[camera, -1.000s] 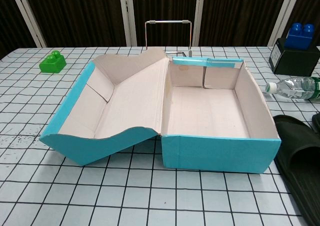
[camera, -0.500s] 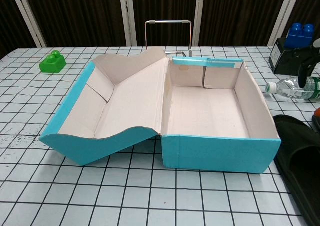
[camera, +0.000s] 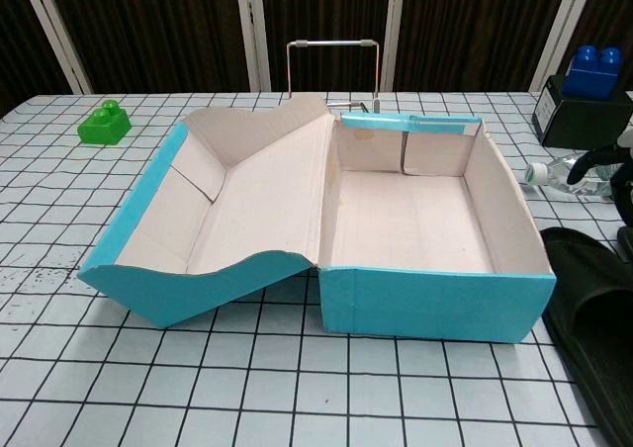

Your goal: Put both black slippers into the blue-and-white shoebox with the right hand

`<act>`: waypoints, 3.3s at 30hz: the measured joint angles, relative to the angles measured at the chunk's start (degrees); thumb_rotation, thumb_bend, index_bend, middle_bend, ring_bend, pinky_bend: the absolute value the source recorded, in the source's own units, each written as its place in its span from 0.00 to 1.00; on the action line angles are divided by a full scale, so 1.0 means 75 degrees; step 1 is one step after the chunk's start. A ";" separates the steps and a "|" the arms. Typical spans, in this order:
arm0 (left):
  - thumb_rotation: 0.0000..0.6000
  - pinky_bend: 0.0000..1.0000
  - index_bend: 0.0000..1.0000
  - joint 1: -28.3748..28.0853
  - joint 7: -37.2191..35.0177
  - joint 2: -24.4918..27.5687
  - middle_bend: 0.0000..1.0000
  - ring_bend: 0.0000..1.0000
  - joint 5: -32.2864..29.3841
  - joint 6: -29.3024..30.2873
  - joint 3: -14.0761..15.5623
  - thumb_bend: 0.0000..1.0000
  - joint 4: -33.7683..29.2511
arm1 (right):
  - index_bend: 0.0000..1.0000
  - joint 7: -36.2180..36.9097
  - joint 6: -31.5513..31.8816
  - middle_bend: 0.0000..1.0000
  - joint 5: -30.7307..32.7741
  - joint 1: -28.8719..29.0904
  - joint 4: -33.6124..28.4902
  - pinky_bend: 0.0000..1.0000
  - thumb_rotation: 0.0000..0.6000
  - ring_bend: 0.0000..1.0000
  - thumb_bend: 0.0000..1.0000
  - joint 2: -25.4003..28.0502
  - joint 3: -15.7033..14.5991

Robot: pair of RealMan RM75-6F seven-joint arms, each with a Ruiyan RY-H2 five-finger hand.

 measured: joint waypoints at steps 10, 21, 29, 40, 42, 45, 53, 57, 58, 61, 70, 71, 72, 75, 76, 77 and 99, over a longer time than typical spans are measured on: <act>1.00 0.12 0.21 -0.0031 0.0138 -0.0038 0.00 0.00 -0.0052 -0.0074 0.0013 0.25 0.0004 | 0.18 -0.0174 0.0399 0.22 -0.0836 0.0043 0.0617 1.00 1.00 1.00 0.07 -0.0434 -0.0465; 1.00 0.12 0.21 -0.0081 0.0415 -0.0135 0.00 0.00 -0.0044 -0.0137 0.0058 0.25 0.0008 | 0.17 -0.0306 0.0164 0.20 -0.0515 0.0180 0.0882 1.00 1.00 1.00 0.07 -0.0432 -0.0805; 1.00 0.12 0.21 -0.0106 0.0461 -0.0172 0.00 0.00 -0.0068 -0.0170 0.0060 0.25 0.0037 | 0.17 -0.0462 0.0091 0.20 -0.0303 0.0310 0.0711 1.00 1.00 1.00 0.07 -0.0313 -0.0996; 1.00 0.12 0.21 -0.0110 0.0434 -0.0159 0.00 0.00 -0.0051 -0.0185 0.0086 0.25 0.0008 | 0.15 -0.0537 0.0252 0.20 -0.0076 0.0457 0.0434 1.00 1.00 1.00 0.07 -0.0419 -0.1106; 1.00 0.12 0.21 -0.0109 0.0417 -0.0148 0.00 0.00 -0.0046 -0.0183 0.0088 0.25 0.0003 | 0.15 -0.0563 0.0287 0.20 0.0000 0.0494 0.0472 1.00 1.00 1.00 0.07 -0.0531 -0.1105; 1.00 0.12 0.21 -0.0109 0.0378 -0.0137 0.00 0.00 -0.0056 -0.0184 0.0082 0.25 0.0010 | 0.15 -0.0596 0.0322 0.20 0.0185 0.0563 0.0564 1.00 1.00 1.00 0.07 -0.0712 -0.1076; 1.00 0.12 0.21 -0.0132 0.0294 -0.0115 0.00 0.00 -0.0126 -0.0250 0.0058 0.25 0.0052 | 0.15 -0.0544 0.0432 0.20 0.0890 0.0769 0.0905 1.00 1.00 1.00 0.07 -0.1140 -0.0817; 1.00 0.12 0.21 -0.0138 0.0275 -0.0114 0.00 0.00 -0.0148 -0.0262 0.0050 0.25 0.0067 | 0.15 -0.0535 0.0463 0.20 0.1185 0.0875 0.1084 1.00 1.00 1.00 0.07 -0.1268 -0.0734; 1.00 0.12 0.21 -0.0140 0.0275 -0.0114 0.00 0.00 -0.0150 -0.0267 0.0051 0.25 0.0070 | 0.15 -0.0536 0.0469 0.20 0.1224 0.0896 0.1120 1.00 1.00 1.00 0.07 -0.1289 -0.0730; 1.00 0.12 0.21 -0.0142 0.0281 -0.0115 0.00 0.00 -0.0150 -0.0270 0.0056 0.25 0.0068 | 0.15 -0.0521 0.0510 0.20 0.1322 0.0918 0.1190 1.00 1.00 1.00 0.07 -0.1334 -0.0738; 1.00 0.12 0.21 -0.0143 0.0329 -0.0121 0.00 0.00 -0.0184 -0.0264 0.0050 0.25 0.0064 | 0.15 -0.0561 0.0627 0.20 0.1285 0.0972 0.0849 1.00 1.00 1.00 0.07 -0.1050 -0.0786; 1.00 0.12 0.21 -0.0139 0.0327 -0.0118 0.00 0.00 -0.0188 -0.0253 0.0045 0.25 0.0059 | 0.15 -0.0599 0.0671 0.20 0.1253 0.0983 0.0774 1.00 1.00 1.00 0.07 -0.0995 -0.0801; 1.00 0.12 0.21 -0.0136 0.0325 -0.0116 0.00 0.00 -0.0189 -0.0243 0.0042 0.25 0.0057 | 0.15 -0.0653 0.0733 0.20 0.1223 0.0999 0.0667 1.00 1.00 1.00 0.07 -0.0919 -0.0820; 1.00 0.12 0.21 -0.0119 0.0329 -0.0110 0.00 0.00 -0.0206 -0.0202 0.0027 0.25 0.0053 | 0.15 -0.0750 0.0857 0.20 0.1219 0.1040 0.0339 1.00 1.00 1.00 0.07 -0.0710 -0.0839; 1.00 0.12 0.21 -0.0114 0.0329 -0.0110 0.00 0.00 -0.0218 -0.0192 0.0021 0.25 0.0052 | 0.15 -0.0762 0.0887 0.20 0.1230 0.1052 0.0222 1.00 1.00 1.00 0.07 -0.0636 -0.0834; 1.00 0.12 0.21 -0.0110 0.0337 -0.0108 0.00 0.00 -0.0233 -0.0186 0.0013 0.25 0.0054 | 0.15 -0.0765 0.0917 0.20 0.1243 0.1066 0.0095 1.00 1.00 1.00 0.07 -0.0555 -0.0820; 1.00 0.12 0.19 -0.0291 -0.0664 -0.0910 0.00 0.00 0.0206 0.0338 -0.0289 0.25 0.1548 | 0.06 -0.0604 0.0605 0.13 0.4281 0.2063 -0.0694 1.00 1.00 1.00 0.07 -0.0018 -0.0193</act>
